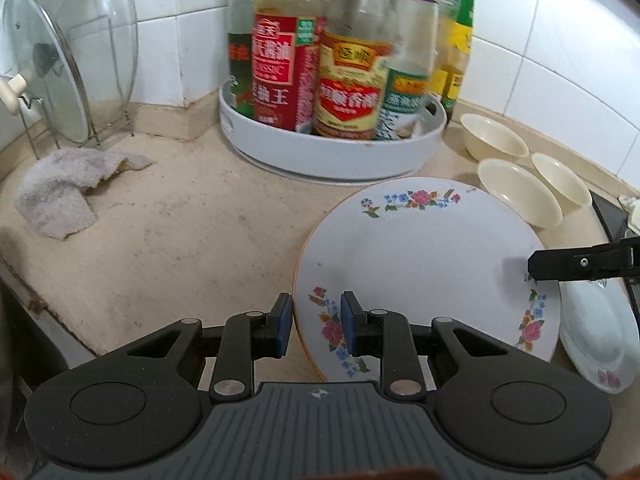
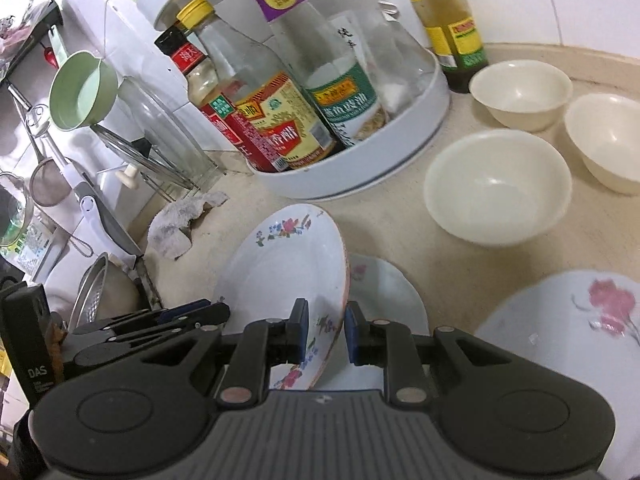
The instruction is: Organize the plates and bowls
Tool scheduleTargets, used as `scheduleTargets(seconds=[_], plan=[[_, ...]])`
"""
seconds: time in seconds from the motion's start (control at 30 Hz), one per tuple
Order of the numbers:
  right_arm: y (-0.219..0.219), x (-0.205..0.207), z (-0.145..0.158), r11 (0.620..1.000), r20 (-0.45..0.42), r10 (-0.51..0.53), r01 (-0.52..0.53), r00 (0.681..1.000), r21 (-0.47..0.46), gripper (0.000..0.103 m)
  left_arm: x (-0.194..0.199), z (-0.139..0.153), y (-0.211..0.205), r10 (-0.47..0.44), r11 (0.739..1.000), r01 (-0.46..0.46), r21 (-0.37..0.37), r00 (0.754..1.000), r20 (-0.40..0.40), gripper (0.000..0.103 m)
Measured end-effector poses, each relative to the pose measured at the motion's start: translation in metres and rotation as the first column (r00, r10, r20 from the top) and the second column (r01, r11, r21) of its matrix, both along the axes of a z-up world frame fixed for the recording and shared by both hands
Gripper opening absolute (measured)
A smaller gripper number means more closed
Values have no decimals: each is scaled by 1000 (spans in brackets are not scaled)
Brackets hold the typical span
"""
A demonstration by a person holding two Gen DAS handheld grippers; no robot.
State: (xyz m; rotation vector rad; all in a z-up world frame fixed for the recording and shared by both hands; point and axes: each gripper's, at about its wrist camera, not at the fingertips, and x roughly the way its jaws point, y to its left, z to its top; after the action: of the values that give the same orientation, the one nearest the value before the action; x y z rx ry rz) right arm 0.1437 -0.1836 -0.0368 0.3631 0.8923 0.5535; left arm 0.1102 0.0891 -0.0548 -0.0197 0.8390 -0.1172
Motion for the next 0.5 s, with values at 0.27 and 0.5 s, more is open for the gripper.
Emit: scheduleTargets(seconds=[0.27, 0.5], plan=[[-16, -17, -12, 1000, -27, -12, 13, 1000, 5, 21, -11, -4, -18, -21, 1000, 21, 15, 1000, -14, 32], [-21, -23, -22, 1000, -56, 4, -4, 998, 17, 20, -14, -4, -36, -126, 989, 124, -83, 992, -19, 14]])
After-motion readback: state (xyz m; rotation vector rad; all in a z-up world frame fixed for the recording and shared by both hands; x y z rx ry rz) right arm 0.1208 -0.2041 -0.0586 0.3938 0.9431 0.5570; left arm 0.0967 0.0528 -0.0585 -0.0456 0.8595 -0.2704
